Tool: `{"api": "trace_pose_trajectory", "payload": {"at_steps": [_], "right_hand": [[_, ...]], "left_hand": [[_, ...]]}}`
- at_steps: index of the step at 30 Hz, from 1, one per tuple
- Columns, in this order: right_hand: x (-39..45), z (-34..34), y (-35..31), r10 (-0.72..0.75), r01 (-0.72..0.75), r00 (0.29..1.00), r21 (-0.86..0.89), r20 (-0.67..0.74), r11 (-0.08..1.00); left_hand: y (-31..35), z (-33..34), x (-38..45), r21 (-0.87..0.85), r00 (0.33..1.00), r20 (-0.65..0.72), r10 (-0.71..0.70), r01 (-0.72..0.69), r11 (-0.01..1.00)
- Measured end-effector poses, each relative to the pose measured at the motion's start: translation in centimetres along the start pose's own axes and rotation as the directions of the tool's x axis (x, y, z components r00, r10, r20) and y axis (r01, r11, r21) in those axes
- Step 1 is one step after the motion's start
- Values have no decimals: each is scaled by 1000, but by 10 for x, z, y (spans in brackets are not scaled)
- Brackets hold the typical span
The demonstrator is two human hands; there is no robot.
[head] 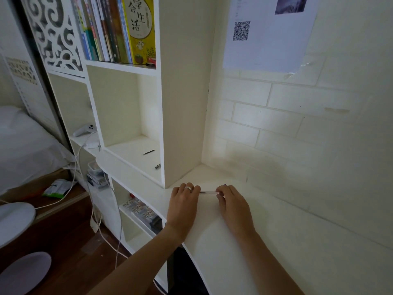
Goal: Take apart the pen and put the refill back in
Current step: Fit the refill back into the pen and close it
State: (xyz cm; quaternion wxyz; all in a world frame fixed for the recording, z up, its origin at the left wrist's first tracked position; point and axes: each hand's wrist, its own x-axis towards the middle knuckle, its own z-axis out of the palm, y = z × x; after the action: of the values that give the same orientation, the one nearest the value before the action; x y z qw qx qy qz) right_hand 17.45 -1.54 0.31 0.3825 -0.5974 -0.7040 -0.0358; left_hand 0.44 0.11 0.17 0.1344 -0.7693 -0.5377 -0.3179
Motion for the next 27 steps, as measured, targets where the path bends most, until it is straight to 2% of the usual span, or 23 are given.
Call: {"api": "trace_pose_trajectory", "payload": {"at_steps": [3, 10, 18, 27], "right_hand": [[0, -2, 1, 55, -55, 998, 18, -35, 998], [1, 0, 0, -29, 29, 999, -13, -17, 1000], [-1, 2, 3, -24, 24, 997, 7, -71, 1000], [-1, 3, 4, -23, 24, 999, 46, -41, 999]], "left_hand": [[-1, 1, 0, 4, 1000, -3, -18, 18, 1000], [-1, 2, 0, -21, 1000, 14, 2, -2, 1000], [-3, 5, 2, -36, 999, 43, -2, 3, 999], [-1, 2, 2, -74, 999, 48, -7, 10, 997]]}}
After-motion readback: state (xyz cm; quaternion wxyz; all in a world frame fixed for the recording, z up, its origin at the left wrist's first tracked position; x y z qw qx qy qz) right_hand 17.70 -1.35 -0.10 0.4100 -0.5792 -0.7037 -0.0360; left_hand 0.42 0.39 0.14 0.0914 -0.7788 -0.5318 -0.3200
